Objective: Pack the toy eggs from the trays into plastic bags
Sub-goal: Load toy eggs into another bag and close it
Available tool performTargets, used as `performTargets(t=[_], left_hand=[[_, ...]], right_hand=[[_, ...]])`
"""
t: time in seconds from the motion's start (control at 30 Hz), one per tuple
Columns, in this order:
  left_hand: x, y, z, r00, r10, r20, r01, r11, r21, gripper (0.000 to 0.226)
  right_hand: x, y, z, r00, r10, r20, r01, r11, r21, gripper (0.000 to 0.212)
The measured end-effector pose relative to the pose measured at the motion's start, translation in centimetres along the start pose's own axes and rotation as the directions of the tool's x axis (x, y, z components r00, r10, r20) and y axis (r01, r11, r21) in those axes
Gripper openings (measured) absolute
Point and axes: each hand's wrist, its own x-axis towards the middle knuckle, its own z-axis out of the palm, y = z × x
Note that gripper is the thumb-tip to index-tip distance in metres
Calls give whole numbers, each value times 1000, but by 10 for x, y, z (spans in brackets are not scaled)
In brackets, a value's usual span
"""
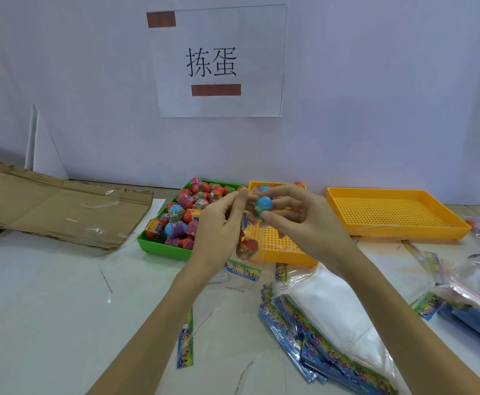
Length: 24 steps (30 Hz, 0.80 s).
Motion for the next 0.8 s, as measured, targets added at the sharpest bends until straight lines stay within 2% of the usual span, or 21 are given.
performTargets(t=[0.17,0.3,0.43,0.53,0.7,0.8], left_hand=[[-2,1,1,1000,-1,8,1,999,-46,30],[-3,3,0,999,-20,26,21,999,-45,42],[-4,5,-2,999,3,35,-2,999,-36,42],[-3,6,-1,997,-2,71,5,999,-32,45],[3,8,-12,971,-138,194,170,972,-162,52],[4,4,-15,950,-147,276,227,931,-285,53]], right_hand=[[-2,0,3,1000,-20,11,21,998,-60,22],[-2,1,4,998,-35,54,45,978,-203,17],[-3,2,6,996,-48,81,73,939,-335,21],[-2,3,5,996,-50,77,72,946,-316,19],[-1,3,0,995,-80,-61,61,960,-275,15],[1,4,-2,989,-103,-105,74,966,-246,15]])
